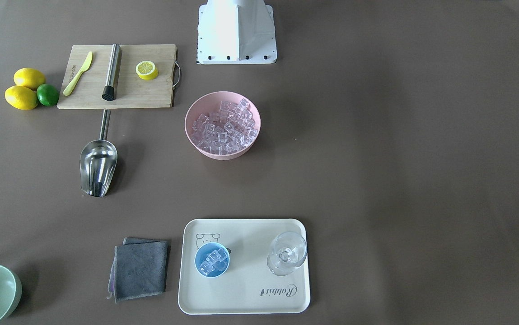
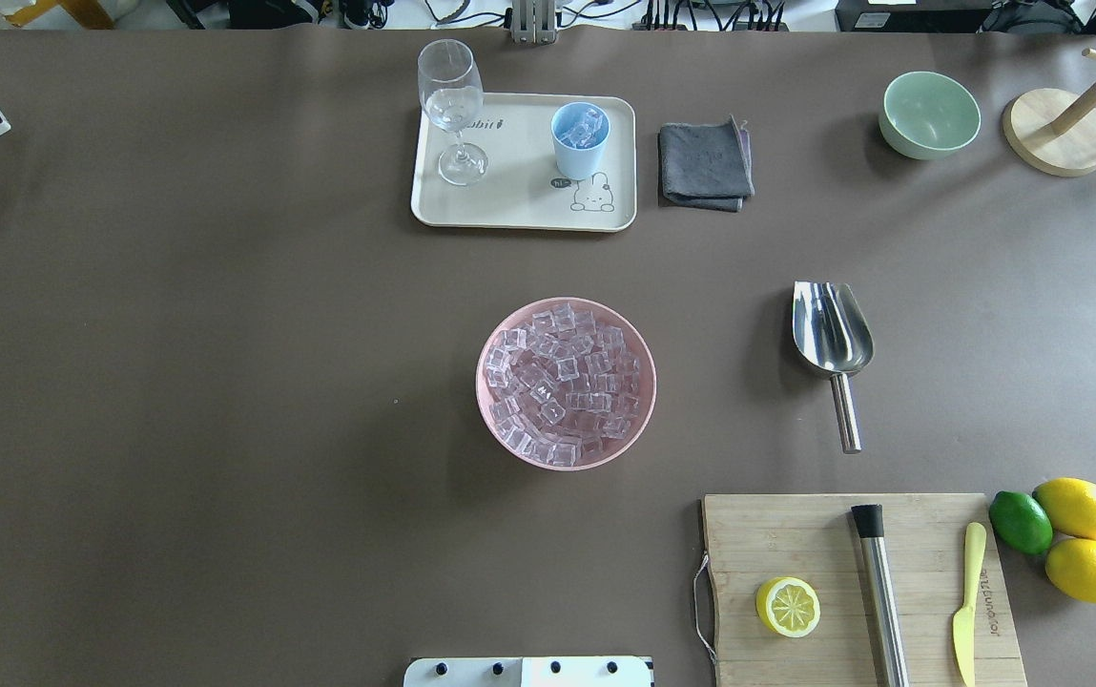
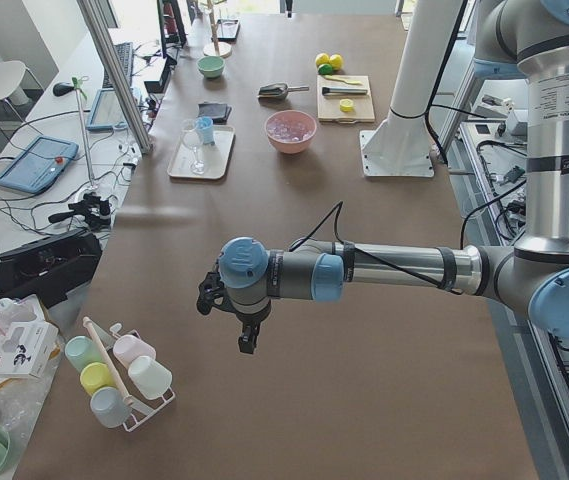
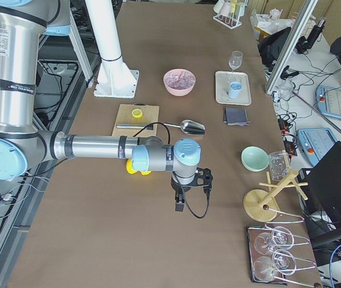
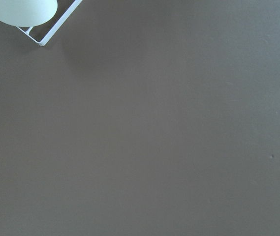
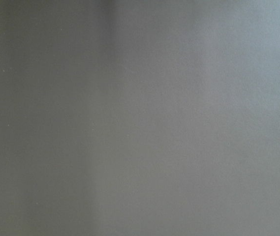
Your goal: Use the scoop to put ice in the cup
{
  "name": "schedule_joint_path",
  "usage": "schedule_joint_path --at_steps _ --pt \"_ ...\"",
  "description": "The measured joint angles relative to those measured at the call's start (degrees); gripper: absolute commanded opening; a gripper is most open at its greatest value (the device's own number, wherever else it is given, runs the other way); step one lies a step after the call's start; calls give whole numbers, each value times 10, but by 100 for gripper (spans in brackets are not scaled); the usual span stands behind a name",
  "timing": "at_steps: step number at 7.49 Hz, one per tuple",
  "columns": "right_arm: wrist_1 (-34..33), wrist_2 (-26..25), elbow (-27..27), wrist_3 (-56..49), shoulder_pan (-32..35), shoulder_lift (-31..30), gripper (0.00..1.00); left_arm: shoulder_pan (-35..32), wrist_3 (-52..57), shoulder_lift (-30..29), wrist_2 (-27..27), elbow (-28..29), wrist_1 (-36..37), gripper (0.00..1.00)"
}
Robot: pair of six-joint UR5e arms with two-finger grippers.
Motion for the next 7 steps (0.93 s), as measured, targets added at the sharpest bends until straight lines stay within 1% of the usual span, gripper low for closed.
schedule_joint_path --at_steps 2,3,7 --pt "0 0 -1 2 1 1 99 -5 0 1 -40 5 -3 99" --pt "0 1 -1 3 2 2 99 -8 1 0 -47 5 -4 99" --pt "1 10 -10 3 3 1 99 -13 1 1 -46 6 -4 99"
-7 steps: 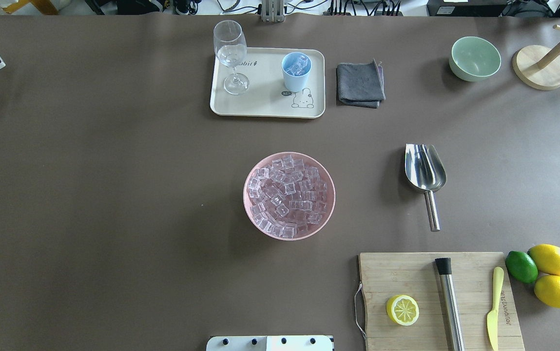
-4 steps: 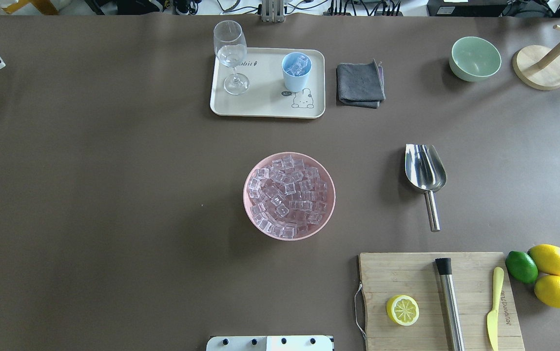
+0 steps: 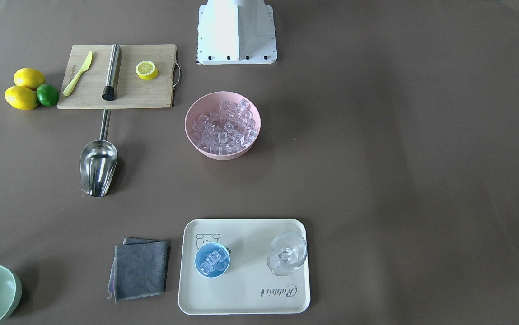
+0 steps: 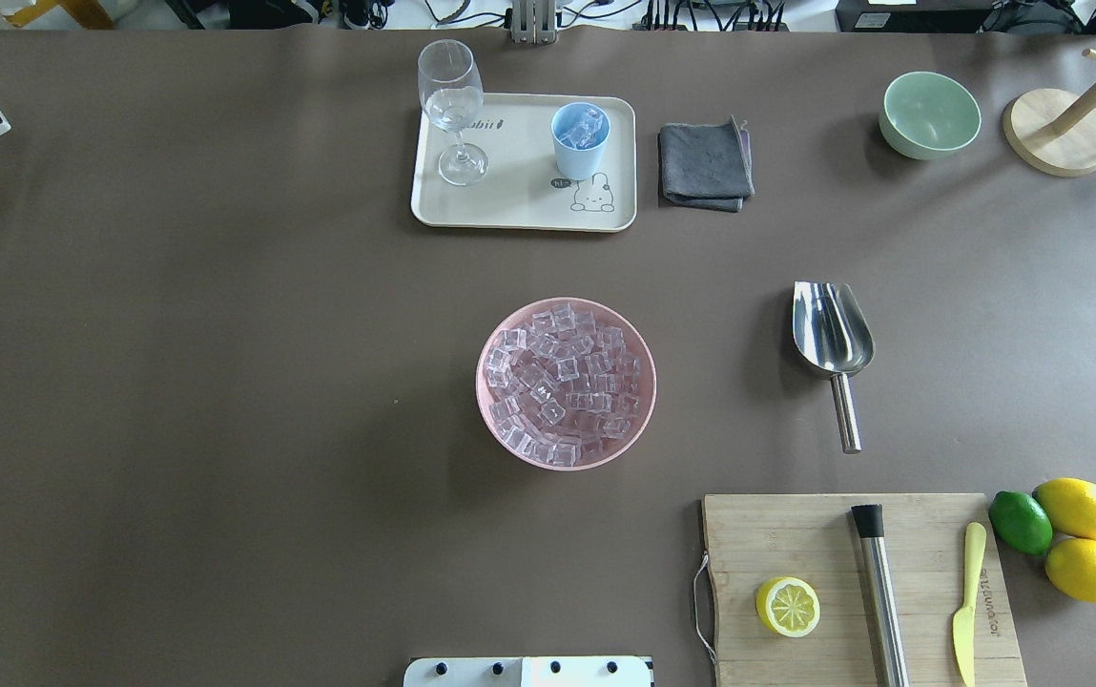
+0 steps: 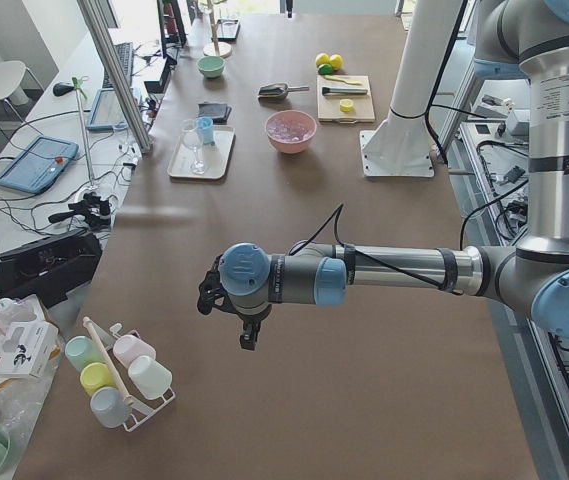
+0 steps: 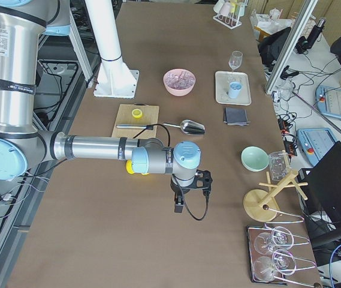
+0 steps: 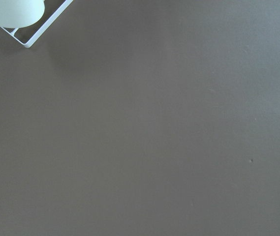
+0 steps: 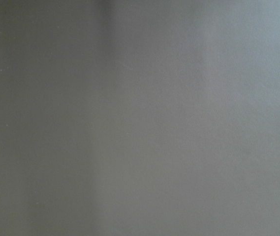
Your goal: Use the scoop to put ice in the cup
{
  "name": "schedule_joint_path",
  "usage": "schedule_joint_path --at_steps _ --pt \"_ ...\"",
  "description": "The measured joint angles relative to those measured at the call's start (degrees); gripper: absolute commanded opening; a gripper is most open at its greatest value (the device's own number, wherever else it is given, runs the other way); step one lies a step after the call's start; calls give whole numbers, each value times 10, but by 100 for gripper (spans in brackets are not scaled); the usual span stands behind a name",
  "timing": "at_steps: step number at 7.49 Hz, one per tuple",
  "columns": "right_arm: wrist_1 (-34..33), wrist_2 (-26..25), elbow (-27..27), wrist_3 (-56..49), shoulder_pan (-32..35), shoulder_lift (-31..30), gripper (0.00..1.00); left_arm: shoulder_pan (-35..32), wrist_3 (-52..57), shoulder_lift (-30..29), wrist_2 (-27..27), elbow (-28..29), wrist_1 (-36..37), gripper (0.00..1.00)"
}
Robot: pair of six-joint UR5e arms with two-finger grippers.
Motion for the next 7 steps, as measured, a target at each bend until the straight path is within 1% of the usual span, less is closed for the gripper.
schedule_joint_path --at_steps 3,5,7 --pt "2 2 1 -2 0 0 99 -11 2 3 7 0 1 99" --pt "0 5 8 0 0 1 99 -13 4 3 33 1 1 99" --pt "1 11 7 -1 0 1 99 -12 4 3 40 0 1 99"
